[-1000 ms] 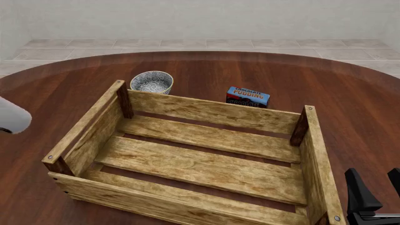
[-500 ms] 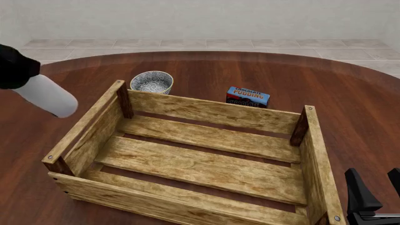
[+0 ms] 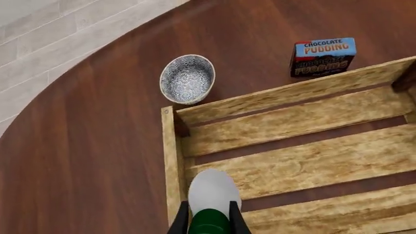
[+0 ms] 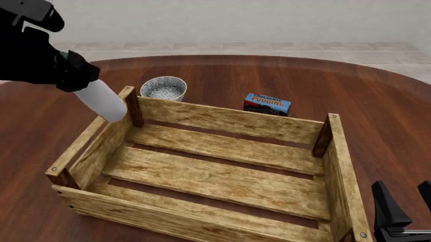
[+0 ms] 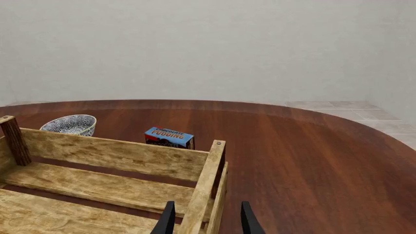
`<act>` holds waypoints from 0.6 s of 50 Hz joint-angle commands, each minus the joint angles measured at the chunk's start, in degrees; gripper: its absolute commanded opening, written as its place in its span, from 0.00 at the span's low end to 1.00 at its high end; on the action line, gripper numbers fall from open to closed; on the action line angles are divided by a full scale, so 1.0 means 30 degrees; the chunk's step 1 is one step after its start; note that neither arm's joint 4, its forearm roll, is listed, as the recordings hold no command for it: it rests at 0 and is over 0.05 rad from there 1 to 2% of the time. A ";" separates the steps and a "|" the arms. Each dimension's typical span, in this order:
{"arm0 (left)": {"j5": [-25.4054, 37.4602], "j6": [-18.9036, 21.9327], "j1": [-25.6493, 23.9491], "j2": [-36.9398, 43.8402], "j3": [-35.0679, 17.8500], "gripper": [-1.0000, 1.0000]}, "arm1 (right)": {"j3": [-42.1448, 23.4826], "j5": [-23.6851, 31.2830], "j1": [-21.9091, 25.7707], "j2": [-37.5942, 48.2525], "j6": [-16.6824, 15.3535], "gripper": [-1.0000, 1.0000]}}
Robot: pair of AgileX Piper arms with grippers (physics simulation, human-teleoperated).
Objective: Pick up the salad dressing and put it in the tray.
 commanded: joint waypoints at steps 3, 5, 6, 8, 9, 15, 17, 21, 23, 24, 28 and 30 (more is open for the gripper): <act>-0.1373 0.0135 -0.1406 0.1572 0.0158 0.00 | 0.0000 0.0005 -0.0001 0.0001 0.0003 1.00; -0.1679 0.0137 -0.1589 0.1797 0.0337 0.00 | 0.0000 -0.0002 -0.0001 0.0000 0.0001 1.00; -0.1808 0.0194 -0.1666 0.1885 0.0426 0.00 | 0.0000 0.0000 -0.0002 0.0000 0.0003 1.00; -0.2093 0.0163 -0.1855 0.2198 0.0571 0.00 | 0.0000 0.0001 -0.0001 0.0000 0.0001 1.00; -0.2474 0.0292 -0.1919 0.2430 0.0785 0.00 | 0.0000 -0.0002 -0.0003 0.0000 0.0003 1.00; -0.3187 0.0569 -0.2266 0.3058 0.1103 0.00 | 0.0000 0.0001 -0.0001 0.0000 0.0002 1.00; -0.3334 0.0659 -0.2298 0.3169 0.1145 0.00 | 0.0000 -0.0001 -0.0003 0.0000 -0.0005 1.00; -0.3809 0.0747 -0.2429 0.3598 0.1298 0.00 | 0.0000 0.0002 0.0002 0.0000 0.0000 1.00; -0.4106 0.0851 -0.2485 0.3816 0.1475 0.00 | 0.0000 0.0000 0.0003 0.0000 -0.0002 1.00; -0.4198 0.0815 -0.2559 0.3917 0.1553 0.00 | 0.0000 -0.0002 0.0000 0.0000 0.0005 1.00; -0.4746 0.1045 -0.2598 0.4039 0.2007 0.00 | 0.0000 -0.0002 -0.0003 0.0000 0.0000 1.00; -0.4948 0.1118 -0.2857 0.4273 0.2232 0.00 | 0.0000 0.0001 0.0004 0.0000 -0.0001 1.00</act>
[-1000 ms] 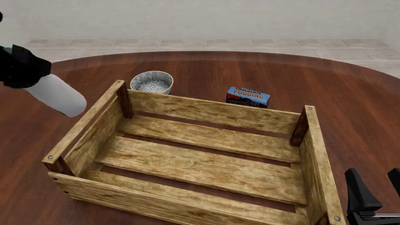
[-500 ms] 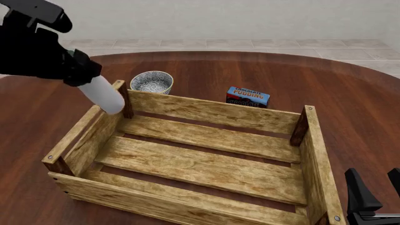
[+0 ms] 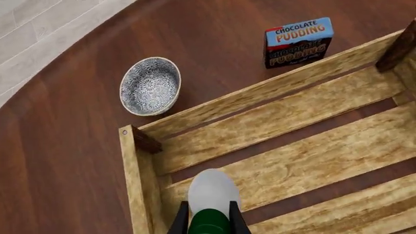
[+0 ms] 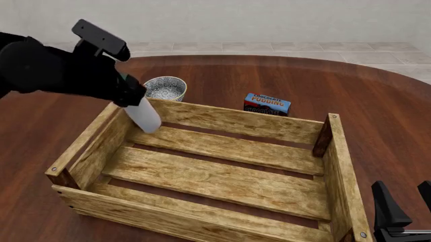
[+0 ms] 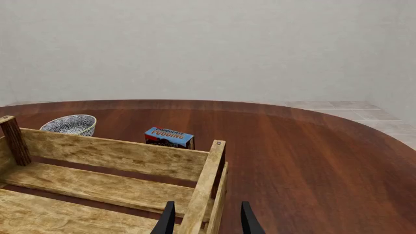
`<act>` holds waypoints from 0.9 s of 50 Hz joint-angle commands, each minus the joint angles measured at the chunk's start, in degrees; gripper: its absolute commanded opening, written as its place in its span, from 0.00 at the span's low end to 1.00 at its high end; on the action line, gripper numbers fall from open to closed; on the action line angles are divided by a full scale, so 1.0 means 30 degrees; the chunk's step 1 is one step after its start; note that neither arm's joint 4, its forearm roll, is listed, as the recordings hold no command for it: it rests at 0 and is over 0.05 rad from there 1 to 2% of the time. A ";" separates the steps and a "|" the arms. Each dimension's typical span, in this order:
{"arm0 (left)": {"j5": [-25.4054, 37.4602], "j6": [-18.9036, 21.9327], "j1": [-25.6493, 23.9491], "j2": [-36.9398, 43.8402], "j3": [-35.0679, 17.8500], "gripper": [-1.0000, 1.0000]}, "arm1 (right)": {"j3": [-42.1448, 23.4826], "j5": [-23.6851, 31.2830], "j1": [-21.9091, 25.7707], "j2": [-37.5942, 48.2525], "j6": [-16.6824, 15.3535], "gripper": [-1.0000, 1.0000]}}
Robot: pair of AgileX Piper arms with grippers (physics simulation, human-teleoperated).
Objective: Pick up the salad dressing and put it in the tray.
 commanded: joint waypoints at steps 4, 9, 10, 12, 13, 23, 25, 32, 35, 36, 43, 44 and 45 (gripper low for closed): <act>-0.1657 0.0757 -0.0789 0.1234 0.0904 0.00 | 0.0000 0.0002 -0.0001 0.0000 -0.0001 1.00; -0.2266 0.1019 -0.0860 0.1428 0.1453 0.00 | 0.0000 0.0000 -0.0002 0.0000 0.0002 1.00; -0.2358 0.1010 -0.0917 0.1483 0.1517 0.00 | 0.0000 0.0000 -0.0002 0.0000 0.0002 1.00; -0.2649 0.1052 -0.0961 0.1637 0.1759 0.00 | 0.0000 -0.0001 0.0003 0.0000 0.0002 1.00; -0.2768 0.1030 -0.0991 0.1684 0.1842 0.00 | 0.0000 0.0002 0.0000 0.0000 0.0002 1.00; -0.4420 0.1242 -0.1209 0.2320 0.3066 0.00 | 0.0000 0.0004 0.0001 0.0001 0.0001 1.00; -0.4597 0.1320 -0.1214 0.2393 0.3207 0.00 | 0.0000 0.0005 -0.0001 0.0001 0.0002 1.00; -0.5799 0.1642 -0.1295 0.3071 0.3972 0.00 | 0.0000 0.0001 -0.0001 0.0000 0.0000 1.00; -0.6013 0.1593 -0.1477 0.3401 0.4045 0.00 | 0.0000 0.0001 -0.0004 0.0000 -0.0003 1.00; -0.6105 0.1611 -0.1506 0.3469 0.4091 0.00 | 0.0000 0.0001 0.0002 0.0000 0.0004 1.00; -0.6954 0.1834 -0.1676 0.4201 0.4544 0.00 | 0.0000 0.0001 0.0004 0.0000 -0.0004 1.00; -0.6939 0.1768 -0.1785 0.4362 0.4541 0.00 | 0.0000 0.0002 0.0000 0.0000 0.0002 1.00; -0.7096 0.1893 -0.1820 0.4431 0.4666 0.00 | 0.0000 0.0002 0.0005 0.0001 0.0001 1.00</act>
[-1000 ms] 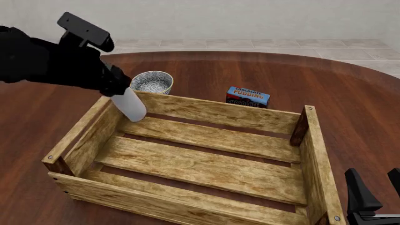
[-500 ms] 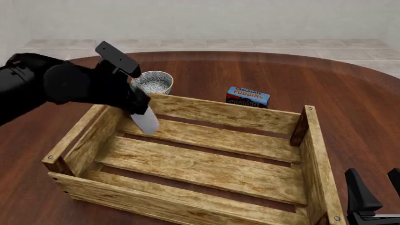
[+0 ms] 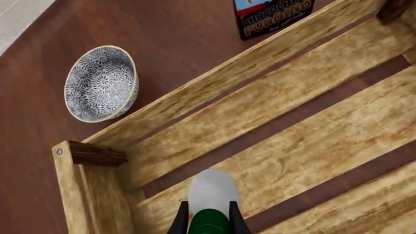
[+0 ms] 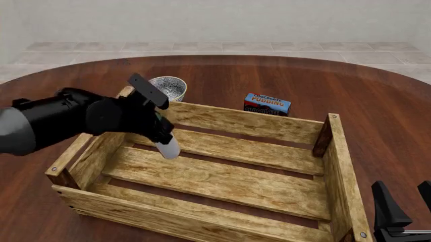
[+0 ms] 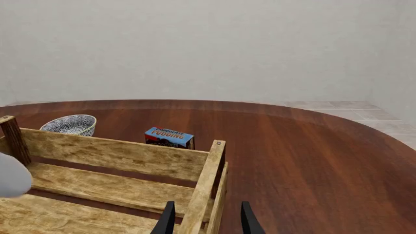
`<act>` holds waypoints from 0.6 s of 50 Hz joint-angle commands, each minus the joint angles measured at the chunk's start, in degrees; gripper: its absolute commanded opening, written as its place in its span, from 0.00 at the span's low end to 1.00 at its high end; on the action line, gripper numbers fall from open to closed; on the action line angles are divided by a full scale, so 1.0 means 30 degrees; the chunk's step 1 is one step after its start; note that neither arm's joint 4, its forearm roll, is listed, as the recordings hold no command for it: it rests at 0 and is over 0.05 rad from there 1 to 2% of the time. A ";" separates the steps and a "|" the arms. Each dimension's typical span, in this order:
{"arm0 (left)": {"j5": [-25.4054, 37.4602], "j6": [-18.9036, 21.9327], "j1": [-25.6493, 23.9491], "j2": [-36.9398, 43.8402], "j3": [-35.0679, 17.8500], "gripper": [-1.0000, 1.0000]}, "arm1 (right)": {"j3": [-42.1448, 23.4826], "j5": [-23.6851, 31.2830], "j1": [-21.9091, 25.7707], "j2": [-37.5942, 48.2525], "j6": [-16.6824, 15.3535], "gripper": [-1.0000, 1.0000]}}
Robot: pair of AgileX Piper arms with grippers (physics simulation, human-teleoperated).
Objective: Pick up the salad dressing and put it in the tray.
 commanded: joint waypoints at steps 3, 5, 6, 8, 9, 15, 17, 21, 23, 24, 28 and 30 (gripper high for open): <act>-0.1530 0.0709 -0.0322 0.1201 0.0805 0.00 | 0.0000 0.0000 0.0000 0.0000 0.0000 1.00; -0.1610 0.0727 -0.0317 0.1264 0.0845 0.00 | 0.0000 0.0000 -0.0002 0.0000 -0.0001 1.00; -0.1717 0.0718 -0.0340 0.1515 0.0889 0.00 | 0.0000 0.0000 -0.0001 0.0000 -0.0004 1.00; -0.1774 0.0719 -0.0329 0.1582 0.0892 0.00 | 0.0000 -0.0001 -0.0001 0.0000 -0.0001 1.00; -0.1814 0.0695 -0.0371 0.1741 0.0872 0.00 | 0.0000 0.0002 0.0001 0.0000 -0.0001 1.00; -0.2180 0.0661 -0.0411 0.2376 0.0903 0.00 | 0.0000 -0.0001 0.0000 0.0000 0.0002 1.00; -0.2175 0.0631 -0.0443 0.2472 0.0887 0.00 | 0.0000 0.0002 -0.0003 0.0000 0.0001 1.00; -0.2325 0.0650 -0.0378 0.2889 0.0817 0.00 | 0.0000 0.0002 -0.0001 0.0001 -0.0001 1.00; -0.2406 0.0702 -0.0353 0.3022 0.0849 0.00 | 0.0000 0.0002 -0.0003 0.0000 0.0004 1.00; -0.2465 0.0726 -0.0315 0.3074 0.0869 0.00 | 0.0000 -0.0001 0.0000 0.0000 0.0002 1.00; -0.2518 0.0552 -0.0377 0.3553 0.0770 0.00 | 0.0000 -0.0002 -0.0001 0.0000 0.0000 1.00; -0.2620 0.0562 -0.0317 0.3714 0.0765 0.00 | 0.0000 0.0004 0.0000 0.0001 0.0000 1.00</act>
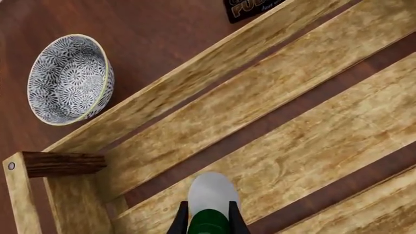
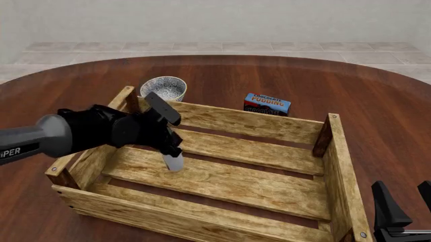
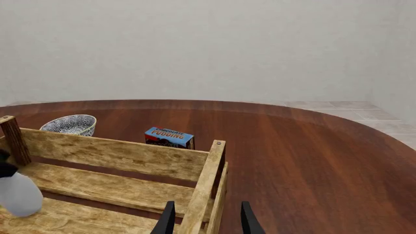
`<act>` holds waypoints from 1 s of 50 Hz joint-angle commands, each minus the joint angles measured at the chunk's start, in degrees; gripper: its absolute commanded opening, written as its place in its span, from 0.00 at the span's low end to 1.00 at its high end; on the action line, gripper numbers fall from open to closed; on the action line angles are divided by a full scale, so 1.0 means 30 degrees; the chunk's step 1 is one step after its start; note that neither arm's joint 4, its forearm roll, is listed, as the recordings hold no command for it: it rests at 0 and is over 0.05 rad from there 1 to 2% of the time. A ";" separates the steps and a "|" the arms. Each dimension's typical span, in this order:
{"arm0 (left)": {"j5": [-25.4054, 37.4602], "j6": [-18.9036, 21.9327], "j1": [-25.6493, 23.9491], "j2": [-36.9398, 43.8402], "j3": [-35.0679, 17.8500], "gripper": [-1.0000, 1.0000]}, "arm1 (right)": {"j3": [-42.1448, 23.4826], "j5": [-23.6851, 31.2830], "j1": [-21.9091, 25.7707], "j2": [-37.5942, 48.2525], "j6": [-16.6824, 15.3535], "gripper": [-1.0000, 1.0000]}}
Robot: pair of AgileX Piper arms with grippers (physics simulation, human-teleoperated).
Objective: Pick up the salad dressing and put it in the tray.
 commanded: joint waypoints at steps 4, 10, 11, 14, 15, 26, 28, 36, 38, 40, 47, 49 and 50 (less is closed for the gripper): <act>-0.0538 0.0216 0.0144 0.1445 0.0050 0.00 | 0.0000 0.0000 0.0001 0.0000 0.0000 1.00; -0.0655 0.0108 0.0037 0.1812 0.0052 0.00 | 0.0000 0.0003 0.0001 0.0001 0.0005 1.00; -0.0700 0.0103 0.0029 0.1891 0.0057 0.00 | 0.0000 0.0002 0.0003 0.0001 -0.0001 1.00; -0.0878 0.0139 0.0084 0.2162 0.0092 0.00 | 0.0000 -0.0001 0.0001 0.0000 0.0004 1.00; -0.0877 0.0102 0.0084 0.2213 0.0086 0.00 | 0.0000 0.0001 0.0003 0.0000 -0.0005 1.00; -0.0824 0.0190 -0.0020 0.2188 0.0329 1.00 | 0.0000 -0.0002 0.0003 0.0000 0.0001 1.00; -0.0928 0.0383 -0.0057 0.2161 0.0471 1.00 | 0.0000 -0.0003 0.0003 -0.0001 -0.0004 1.00; -0.0620 0.0494 0.0057 0.2189 0.0638 1.00 | 0.0000 0.0000 0.0001 0.0000 0.0000 1.00; -0.0609 0.0527 0.0142 0.2153 0.0644 1.00 | 0.0000 -0.0001 0.0001 0.0000 0.0001 1.00; -0.0595 0.0529 0.0169 0.2068 0.0634 1.00 | 0.0000 -0.0005 -0.0002 -0.0001 -0.0001 1.00; -0.0484 0.0649 0.0274 0.1499 0.0665 1.00 | 0.0000 0.0001 0.0002 0.0000 0.0004 1.00; -0.0517 0.0768 0.0368 0.1341 0.0722 1.00 | 0.0000 -0.0002 0.0000 0.0000 0.0000 1.00; -0.0492 0.0749 0.0349 0.1307 0.0728 1.00 | 0.0000 -0.0001 0.0001 0.0000 0.0001 1.00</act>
